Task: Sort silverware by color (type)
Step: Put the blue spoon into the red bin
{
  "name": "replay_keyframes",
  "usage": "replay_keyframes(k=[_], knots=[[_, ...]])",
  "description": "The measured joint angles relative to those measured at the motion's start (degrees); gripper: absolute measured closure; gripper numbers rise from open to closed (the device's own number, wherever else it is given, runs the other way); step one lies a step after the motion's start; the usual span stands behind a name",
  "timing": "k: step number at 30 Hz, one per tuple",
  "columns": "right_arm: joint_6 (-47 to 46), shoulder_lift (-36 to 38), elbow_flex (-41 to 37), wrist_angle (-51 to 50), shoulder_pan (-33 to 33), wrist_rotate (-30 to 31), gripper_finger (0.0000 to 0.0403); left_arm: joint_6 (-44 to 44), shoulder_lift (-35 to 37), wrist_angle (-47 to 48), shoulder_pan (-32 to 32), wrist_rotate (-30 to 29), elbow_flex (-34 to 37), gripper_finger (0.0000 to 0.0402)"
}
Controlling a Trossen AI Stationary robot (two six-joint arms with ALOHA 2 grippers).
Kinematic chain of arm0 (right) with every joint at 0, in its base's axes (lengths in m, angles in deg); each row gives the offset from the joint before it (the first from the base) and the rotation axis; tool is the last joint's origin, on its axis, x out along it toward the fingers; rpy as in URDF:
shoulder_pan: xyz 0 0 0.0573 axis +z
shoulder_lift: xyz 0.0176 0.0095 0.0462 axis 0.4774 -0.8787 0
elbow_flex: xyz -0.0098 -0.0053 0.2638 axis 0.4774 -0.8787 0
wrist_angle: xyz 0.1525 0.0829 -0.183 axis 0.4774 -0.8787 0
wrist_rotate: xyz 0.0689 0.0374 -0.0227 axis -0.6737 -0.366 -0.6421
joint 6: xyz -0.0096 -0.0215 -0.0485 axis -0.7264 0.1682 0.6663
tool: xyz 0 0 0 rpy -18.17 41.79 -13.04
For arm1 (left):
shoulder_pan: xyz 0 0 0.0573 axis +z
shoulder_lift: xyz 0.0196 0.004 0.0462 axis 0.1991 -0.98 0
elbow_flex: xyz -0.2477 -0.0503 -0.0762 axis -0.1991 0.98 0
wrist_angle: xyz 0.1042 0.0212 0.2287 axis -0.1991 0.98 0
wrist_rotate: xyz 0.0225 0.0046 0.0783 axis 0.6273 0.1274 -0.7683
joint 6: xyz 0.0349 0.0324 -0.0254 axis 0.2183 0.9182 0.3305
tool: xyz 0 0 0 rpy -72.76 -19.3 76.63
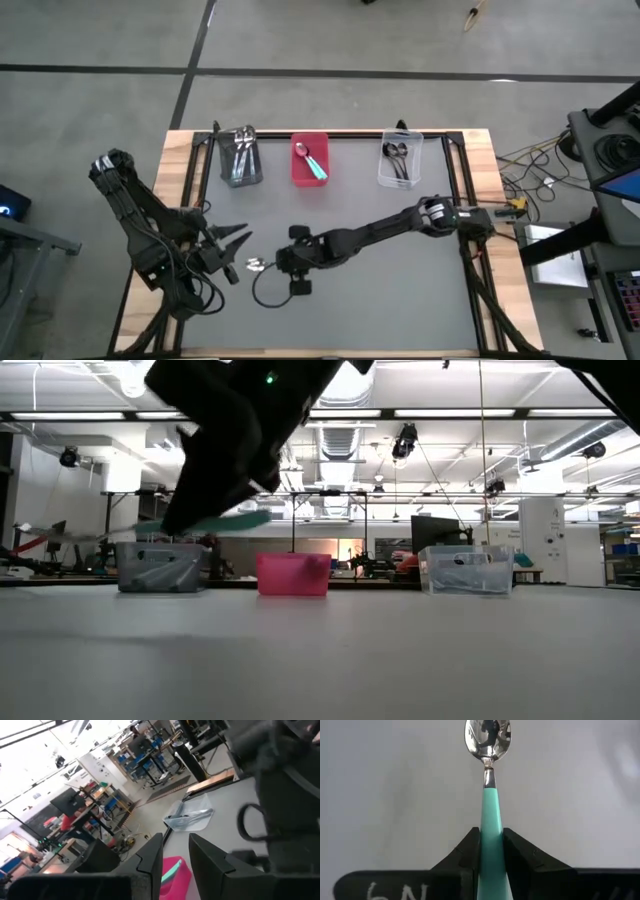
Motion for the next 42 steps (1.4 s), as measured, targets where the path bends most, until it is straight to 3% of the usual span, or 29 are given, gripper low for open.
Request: replay_keyframes(k=[18, 32, 42], knots=[[-4.31, 9.84, 0.17, -6.40, -13.04, 3.03, 0.0352, 0.18, 1.40, 5.80, -0.02, 0.00, 0.00, 0.0325], [-14.58, 9.24, 0.20, -6.74, -28.39, 3.21, 0.0352, 0.18, 1.67, 7.01, -0.02, -0.11, 0.00, 0.0325], [-23.89, 8.33, 0.20, -13.44, -32.34, 6.49, 0.0352, 0.18, 1.67, 7.41, -0.02, -0.18, 0.00, 0.0325]])
